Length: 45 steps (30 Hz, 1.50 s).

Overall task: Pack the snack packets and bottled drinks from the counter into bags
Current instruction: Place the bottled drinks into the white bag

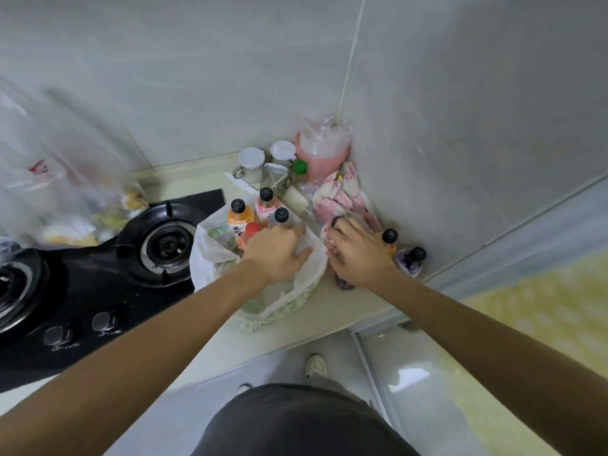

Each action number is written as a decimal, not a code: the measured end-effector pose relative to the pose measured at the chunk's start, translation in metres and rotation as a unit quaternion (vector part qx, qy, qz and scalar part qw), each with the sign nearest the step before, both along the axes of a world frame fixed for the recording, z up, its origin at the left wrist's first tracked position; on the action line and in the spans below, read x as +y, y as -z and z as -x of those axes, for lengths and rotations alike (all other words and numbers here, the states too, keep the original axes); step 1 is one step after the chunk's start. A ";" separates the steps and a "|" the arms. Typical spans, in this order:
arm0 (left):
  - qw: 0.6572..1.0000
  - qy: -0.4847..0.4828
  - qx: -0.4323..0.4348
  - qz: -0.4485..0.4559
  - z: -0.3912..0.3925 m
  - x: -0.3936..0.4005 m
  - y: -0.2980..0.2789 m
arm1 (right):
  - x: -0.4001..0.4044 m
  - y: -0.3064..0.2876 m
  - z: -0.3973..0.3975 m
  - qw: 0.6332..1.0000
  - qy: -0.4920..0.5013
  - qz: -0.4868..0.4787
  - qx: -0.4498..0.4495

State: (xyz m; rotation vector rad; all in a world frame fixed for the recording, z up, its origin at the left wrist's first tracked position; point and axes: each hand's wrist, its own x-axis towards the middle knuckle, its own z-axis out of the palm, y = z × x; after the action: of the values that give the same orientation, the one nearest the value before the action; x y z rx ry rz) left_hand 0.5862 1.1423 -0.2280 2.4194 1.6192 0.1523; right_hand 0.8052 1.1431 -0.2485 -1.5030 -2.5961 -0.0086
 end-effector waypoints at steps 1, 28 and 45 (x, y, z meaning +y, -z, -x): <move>1.000 0.014 -0.015 -0.003 -0.009 0.007 -0.003 | -0.003 -0.002 -0.002 1.000 0.028 -0.008 -0.002; 0.929 -0.236 -0.278 -0.067 -0.067 -0.019 -0.068 | -0.006 -0.064 -0.055 0.964 0.072 0.067 0.246; 0.904 -0.378 -0.200 -0.014 0.026 -0.067 -0.020 | 0.016 -0.043 0.057 0.969 -0.048 0.142 0.199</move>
State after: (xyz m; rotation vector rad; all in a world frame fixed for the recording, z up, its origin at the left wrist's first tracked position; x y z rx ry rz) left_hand 0.5606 1.0751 -0.2078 1.4911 2.2234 0.7406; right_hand 0.7484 1.1587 -0.2057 -1.2877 -2.4060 0.6323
